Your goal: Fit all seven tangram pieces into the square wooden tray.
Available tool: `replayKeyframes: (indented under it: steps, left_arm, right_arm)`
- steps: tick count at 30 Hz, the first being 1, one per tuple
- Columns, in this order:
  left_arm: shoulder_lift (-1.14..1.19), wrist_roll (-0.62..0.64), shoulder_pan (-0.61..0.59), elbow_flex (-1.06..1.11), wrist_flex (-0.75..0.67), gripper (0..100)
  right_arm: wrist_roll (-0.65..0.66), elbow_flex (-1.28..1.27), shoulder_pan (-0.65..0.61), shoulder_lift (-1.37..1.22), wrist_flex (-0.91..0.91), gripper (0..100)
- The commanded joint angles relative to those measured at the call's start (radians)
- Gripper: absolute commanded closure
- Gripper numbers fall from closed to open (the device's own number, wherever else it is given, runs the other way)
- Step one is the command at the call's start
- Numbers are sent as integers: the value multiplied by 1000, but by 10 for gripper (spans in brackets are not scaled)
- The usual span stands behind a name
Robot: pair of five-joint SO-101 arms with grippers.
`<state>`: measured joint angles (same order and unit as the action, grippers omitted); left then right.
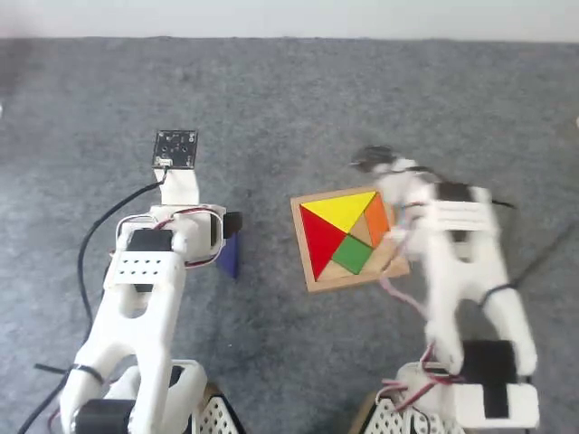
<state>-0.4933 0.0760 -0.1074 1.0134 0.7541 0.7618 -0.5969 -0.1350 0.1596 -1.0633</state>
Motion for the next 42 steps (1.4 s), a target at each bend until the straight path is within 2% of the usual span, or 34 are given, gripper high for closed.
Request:
replayKeyframes:
  steps: [1, 3, 5, 11, 15, 19, 24, 27, 28, 33, 37, 42]
  left_arm:
    - [-37, 23, -63, -36, -11, 712]
    - [-37, 21, -75, -61, 35, 712]
    - [-37, 21, -69, -73, 81, 712]
    - [-35, 21, 8, -62, 166, 712]
    - [-35, -48, -20, 2, 138, 712]
    - [-35, -92, -29, 35, 110, 712]
    - [-35, -69, -29, 24, 101, 713]
    - [-35, -74, -28, 25, 98, 713]
    - [-35, -74, -28, 22, 98, 713]
    - [-35, -74, -23, 22, 103, 713]
    - [3, -81, -21, 44, 98, 713]
    - [233, -121, -21, -53, 101, 713]
  right_arm:
    - [-207, 14, -236, 22, -35, 728]
    - [-270, 25, -277, 22, -39, 728]
    - [-330, 43, -246, 22, -39, 728]
    - [-341, 74, 35, 22, -44, 728]
    - [-209, 72, 222, 22, -64, 728]
    - [-110, 72, 312, 22, -15, 728]
    - [147, 72, 417, -1, 153, 728]
    - [367, 68, 455, -36, 219, 728]
    - [404, 68, 456, -54, 225, 728]
    - [384, 74, 433, -120, 242, 728]
    - [210, 69, 427, -87, 211, 728]
    - [72, 64, 426, 21, 91, 728]
